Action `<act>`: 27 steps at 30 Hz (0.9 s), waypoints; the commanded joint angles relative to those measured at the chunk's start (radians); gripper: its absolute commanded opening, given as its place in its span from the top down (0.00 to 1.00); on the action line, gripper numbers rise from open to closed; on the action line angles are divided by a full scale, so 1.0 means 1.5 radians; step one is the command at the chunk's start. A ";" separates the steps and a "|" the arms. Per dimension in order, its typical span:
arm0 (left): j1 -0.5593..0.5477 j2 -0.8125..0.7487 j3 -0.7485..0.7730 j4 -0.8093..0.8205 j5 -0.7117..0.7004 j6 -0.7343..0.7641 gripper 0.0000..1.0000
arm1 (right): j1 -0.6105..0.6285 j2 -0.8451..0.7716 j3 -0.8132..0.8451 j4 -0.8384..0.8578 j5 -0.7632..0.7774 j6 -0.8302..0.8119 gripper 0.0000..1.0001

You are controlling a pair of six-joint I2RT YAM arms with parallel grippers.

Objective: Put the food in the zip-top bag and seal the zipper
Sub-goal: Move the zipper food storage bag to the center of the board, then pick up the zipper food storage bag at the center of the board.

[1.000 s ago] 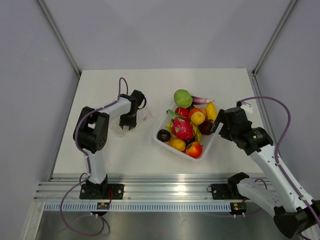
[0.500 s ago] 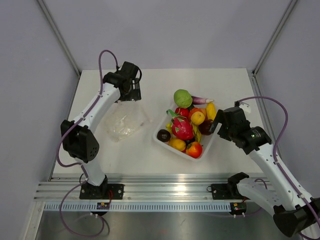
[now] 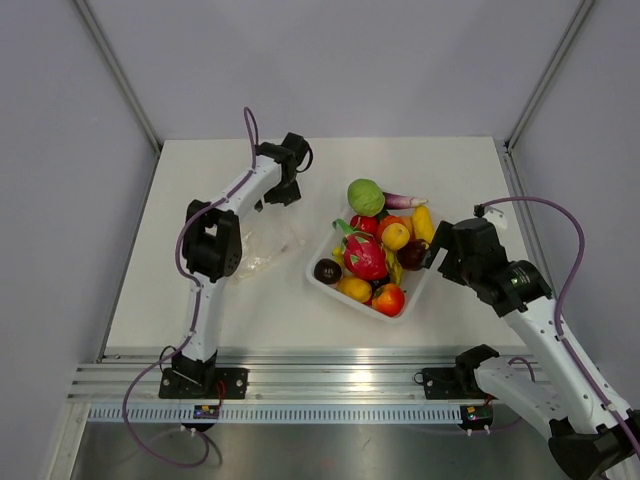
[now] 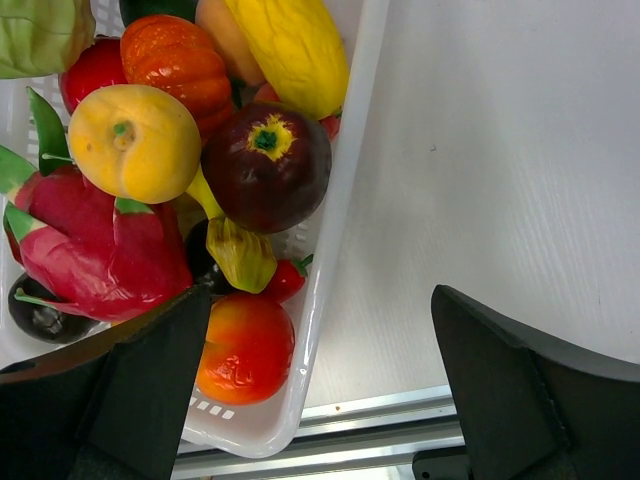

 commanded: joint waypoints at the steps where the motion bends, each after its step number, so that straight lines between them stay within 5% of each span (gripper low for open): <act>1: 0.003 0.007 0.032 0.000 -0.061 -0.045 0.23 | 0.005 -0.005 -0.002 -0.003 0.005 0.003 0.01; 15: 0.003 0.077 0.036 0.025 -0.086 -0.020 0.27 | 0.005 -0.006 -0.025 0.006 -0.013 0.006 0.01; 24: 0.003 0.062 0.023 0.020 -0.073 0.026 0.96 | 0.004 0.005 -0.021 0.009 -0.019 0.002 0.01; 27: 0.003 0.009 -0.008 0.043 -0.043 0.057 1.00 | 0.004 0.004 -0.015 0.005 -0.022 0.000 0.01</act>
